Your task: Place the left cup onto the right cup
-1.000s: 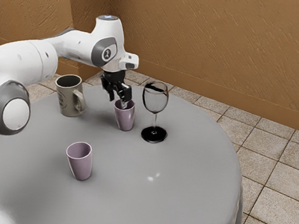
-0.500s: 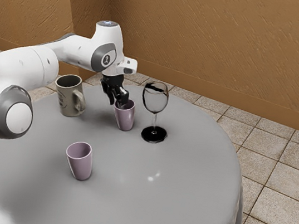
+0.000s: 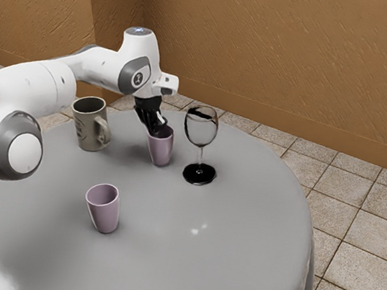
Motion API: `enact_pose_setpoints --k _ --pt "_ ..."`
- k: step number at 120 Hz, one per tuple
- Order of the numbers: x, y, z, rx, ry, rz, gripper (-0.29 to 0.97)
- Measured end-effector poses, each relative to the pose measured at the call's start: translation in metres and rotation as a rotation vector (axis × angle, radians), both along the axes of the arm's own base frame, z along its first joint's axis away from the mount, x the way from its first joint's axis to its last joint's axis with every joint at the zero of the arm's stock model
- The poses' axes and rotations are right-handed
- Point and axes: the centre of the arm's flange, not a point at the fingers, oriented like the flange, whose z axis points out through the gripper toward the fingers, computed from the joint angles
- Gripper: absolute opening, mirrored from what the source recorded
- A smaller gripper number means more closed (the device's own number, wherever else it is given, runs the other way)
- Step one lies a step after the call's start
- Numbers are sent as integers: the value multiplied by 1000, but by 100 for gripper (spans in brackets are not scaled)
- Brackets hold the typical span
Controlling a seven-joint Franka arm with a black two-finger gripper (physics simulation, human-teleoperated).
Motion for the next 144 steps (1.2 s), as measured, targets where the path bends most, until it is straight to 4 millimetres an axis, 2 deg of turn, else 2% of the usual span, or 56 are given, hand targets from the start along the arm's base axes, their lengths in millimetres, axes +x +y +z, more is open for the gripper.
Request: enact_pose_setpoints --k 6,16,24,44,63,94,105,114,144 --pt "0 1 8 3 -9 2 -8" --pt "-2 2 37 11 -39 6 -9" --pt "-6 -2 53 14 -44 4 -9" --pt "-31 -4 71 -6 -4 29 -10" --pt "-65 -15 86 -32 30 62 -11" --pt "-124 -51 122 -62 1 75 -11" --pt "-152 -52 134 -74 -9 90 -11" --pt "-167 -51 138 -78 -14 102 -11" --pt "-218 -47 142 -78 2 148 -11"
